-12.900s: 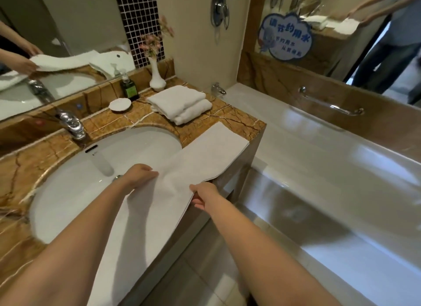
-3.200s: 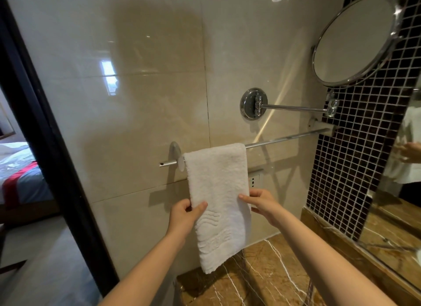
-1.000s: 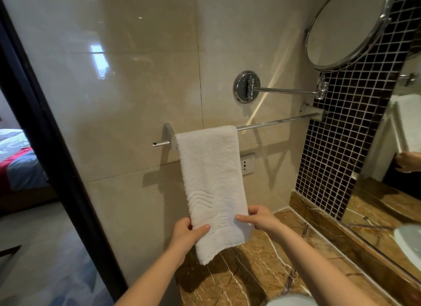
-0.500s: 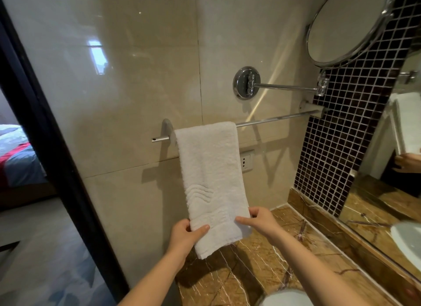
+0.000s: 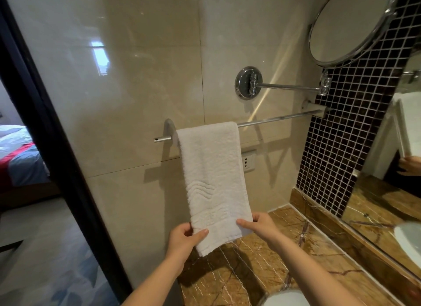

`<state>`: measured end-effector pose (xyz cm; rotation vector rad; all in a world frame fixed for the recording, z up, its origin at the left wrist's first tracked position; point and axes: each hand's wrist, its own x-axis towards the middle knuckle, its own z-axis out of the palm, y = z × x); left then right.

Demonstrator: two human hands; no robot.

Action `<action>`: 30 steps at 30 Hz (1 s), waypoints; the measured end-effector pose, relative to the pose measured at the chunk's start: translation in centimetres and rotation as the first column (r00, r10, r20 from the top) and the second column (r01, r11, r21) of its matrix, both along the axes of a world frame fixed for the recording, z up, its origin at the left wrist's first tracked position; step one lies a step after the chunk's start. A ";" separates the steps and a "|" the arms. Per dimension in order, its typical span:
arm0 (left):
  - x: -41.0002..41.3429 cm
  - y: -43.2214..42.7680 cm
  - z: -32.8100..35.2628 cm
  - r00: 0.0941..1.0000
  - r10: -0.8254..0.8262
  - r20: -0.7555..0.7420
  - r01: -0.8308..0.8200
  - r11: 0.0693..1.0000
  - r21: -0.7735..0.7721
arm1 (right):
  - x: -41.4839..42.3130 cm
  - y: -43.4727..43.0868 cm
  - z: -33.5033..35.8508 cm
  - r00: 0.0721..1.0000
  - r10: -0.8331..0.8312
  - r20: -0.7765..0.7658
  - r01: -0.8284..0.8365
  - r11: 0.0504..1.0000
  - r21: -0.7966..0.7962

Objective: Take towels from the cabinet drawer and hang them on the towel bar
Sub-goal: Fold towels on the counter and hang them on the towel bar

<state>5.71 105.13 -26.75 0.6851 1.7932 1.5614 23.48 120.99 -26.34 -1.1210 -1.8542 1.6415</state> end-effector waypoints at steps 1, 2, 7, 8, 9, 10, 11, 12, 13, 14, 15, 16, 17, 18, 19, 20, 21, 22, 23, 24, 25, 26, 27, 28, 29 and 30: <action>0.0 0.0 0.0 1.000 -0.001 -0.001 0.001 1.000 0.000 | 0.1 0.0 0.0 1.000 -0.002 0.001 0.002 1.000 -0.001; 0.1 0.0 -0.1 1.000 -0.003 -0.002 0.003 1.000 0.001 | 0.2 -0.1 0.0 1.000 -0.008 0.003 0.008 1.000 0.002; 0.6 -0.1 -0.3 1.000 -0.005 0.006 0.005 1.000 0.018 | 0.9 -0.4 -0.3 0.998 -0.061 -0.028 0.061 0.998 0.008; 0.7 -0.1 -0.4 1.000 -0.004 0.011 0.004 1.000 0.021 | 1.1 -0.5 -0.4 0.998 -0.059 -0.031 0.059 0.998 0.003; 0.7 -0.1 -0.5 1.000 -0.002 0.017 0.002 1.000 0.020 | 1.1 -0.6 -0.4 0.998 -0.054 -0.030 0.054 0.999 -0.004; 0.8 -0.1 -0.6 1.000 0.000 0.022 0.000 1.000 0.015 | 1.2 -0.6 -0.4 0.998 -0.052 -0.025 0.052 0.999 -0.011; 0.8 -0.2 -0.7 1.000 0.001 0.024 -0.001 1.000 0.004 | 1.2 -0.7 -0.3 0.998 -0.053 -0.021 0.053 0.998 -0.017; 0.8 -0.3 -0.8 1.000 -0.001 0.023 0.002 1.000 -0.013 | 1.2 -0.8 -0.3 0.998 -0.055 -0.018 0.055 0.998 -0.023; 0.9 -0.3 -1.0 1.000 -0.007 0.019 0.007 0.999 -0.034 | 1.3 -0.9 -0.2 0.998 -0.053 -0.019 0.053 0.998 -0.027; 0.9 -0.4 -1.1 1.000 -0.015 0.014 0.016 0.998 -0.054 | 1.3 -0.9 -0.2 0.999 -0.050 -0.022 0.050 0.998 -0.026; 0.9 -0.4 -1.2 1.000 -0.026 0.007 0.026 0.997 -0.073 | 1.3 -1.0 -0.2 0.999 -0.047 -0.025 0.047 0.999 -0.024; 0.9 -0.4 -1.3 0.999 -0.039 -0.004 0.038 0.995 -0.091 | 1.3 -1.0 -0.2 0.999 -0.044 -0.028 0.043 0.999 -0.026; 0.9 -0.4 -1.4 0.998 -0.052 -0.020 0.050 0.993 -0.109 | 1.3 -1.0 -0.2 0.999 -0.041 -0.032 0.040 0.999 -0.034; 1.0 -0.4 -1.5 0.997 -0.063 -0.037 0.058 0.991 -0.121 | 1.2 -1.0 -0.3 0.998 -0.042 -0.035 0.040 0.998 -0.044; 1.0 -0.4 -1.5 0.997 -0.067 -0.050 0.060 0.990 -0.126 | 1.2 -1.0 -0.3 0.998 -0.045 -0.037 0.044 0.998 -0.048; 1.0 -0.3 -1.5 0.996 -0.067 -0.058 0.059 0.990 -0.126 | 1.3 -0.9 -0.3 0.998 -0.047 -0.038 0.045 0.998 -0.050; 1.0 -0.4 -1.5 0.996 -0.069 -0.061 0.061 0.991 -0.123 | 1.3 -0.9 -0.4 0.998 -0.045 -0.041 0.043 0.998 -0.049; 1.0 -0.4 -1.6 0.996 -0.073 -0.060 0.065 0.991 -0.120 | 1.4 -1.0 -0.4 0.998 -0.040 -0.049 0.038 0.998 -0.047; 1.0 -0.4 -1.6 0.996 -0.074 -0.055 0.067 0.991 -0.117 | 1.5 -1.0 -0.4 0.998 -0.035 -0.058 0.032 0.998 -0.049; 1.1 -0.5 -1.6 0.997 -0.067 -0.048 0.061 0.992 -0.113 | 1.6 -1.1 -0.3 0.998 -0.029 -0.062 0.026 0.998 -0.053; 1.1 -0.6 -1.6 0.998 -0.053 -0.042 0.048 0.993 -0.111 | 1.7 -1.1 -0.4 0.998 -0.025 -0.060 0.021 0.998 -0.056; 1.2 -0.7 -1.7 0.999 -0.038 -0.036 0.034 0.993 -0.110 | 1.7 -1.2 -0.4 0.998 -0.018 -0.056 0.015 0.998 -0.058; 1.2 -0.8 -1.7 0.999 -0.028 -0.029 0.025 0.993 -0.111 | 1.7 -1.2 -0.4 0.999 -0.014 -0.049 0.011 0.998 -0.058; 1.3 -0.8 -1.7 0.999 -0.025 -0.023 0.022 0.993 -0.113 | 1.7 -1.3 -0.5 0.999 -0.014 -0.043 0.012 0.998 -0.057; 1.4 -0.8 -1.7 1.000 -0.024 -0.019 0.021 0.993 -0.116 | 1.7 -1.3 -0.5 0.999 -0.022 -0.039 0.020 0.998 -0.055; 1.4 -0.7 -1.8 1.000 -0.022 -0.012 0.020 0.993 -0.117 | 1.7 -1.4 -0.5 0.998 -0.035 -0.042 0.032 0.998 -0.056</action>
